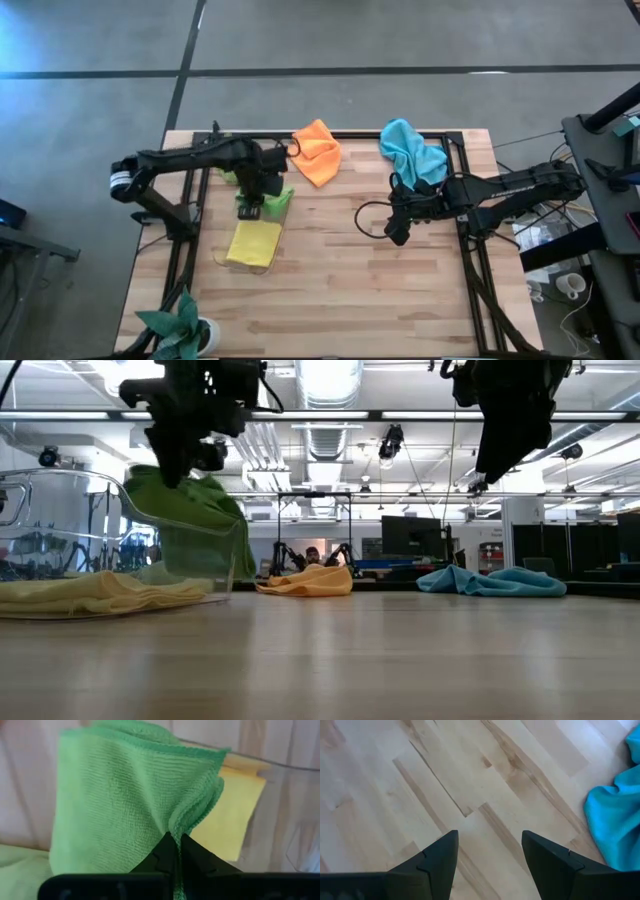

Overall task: Fold microfiber towels
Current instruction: Put the folded green microfiber towel into the transparent bin, then fold the orange microfiber towel on the table

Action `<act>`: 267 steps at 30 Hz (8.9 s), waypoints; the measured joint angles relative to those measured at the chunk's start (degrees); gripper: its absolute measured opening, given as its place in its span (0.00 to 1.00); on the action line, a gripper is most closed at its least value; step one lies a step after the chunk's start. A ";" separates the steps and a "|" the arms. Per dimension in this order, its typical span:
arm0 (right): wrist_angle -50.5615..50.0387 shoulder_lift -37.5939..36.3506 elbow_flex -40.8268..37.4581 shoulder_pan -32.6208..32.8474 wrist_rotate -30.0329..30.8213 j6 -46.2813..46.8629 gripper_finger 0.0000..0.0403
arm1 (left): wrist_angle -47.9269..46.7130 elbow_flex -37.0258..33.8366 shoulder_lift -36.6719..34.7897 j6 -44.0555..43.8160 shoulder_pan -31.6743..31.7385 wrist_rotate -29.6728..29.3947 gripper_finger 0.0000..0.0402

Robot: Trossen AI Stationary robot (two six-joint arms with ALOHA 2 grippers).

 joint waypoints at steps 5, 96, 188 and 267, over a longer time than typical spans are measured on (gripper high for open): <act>0.04 0.00 0.00 0.00 -0.02 0.55 0.54 | 3.40 -4.21 -0.61 -4.06 -2.91 1.89 0.00; 37.28 28.94 6.04 -6.87 6.24 -19.10 0.54 | 64.95 -41.34 -43.10 -20.43 -24.74 -26.46 0.45; 11.89 40.10 25.62 4.13 5.95 -28.60 0.02 | 95.62 -47.45 -20.42 -11.90 -24.87 -26.31 0.45; -2.35 10.34 25.85 16.74 19.48 -32.72 0.02 | 68.36 -20.96 1.66 -9.66 -20.35 -10.65 0.00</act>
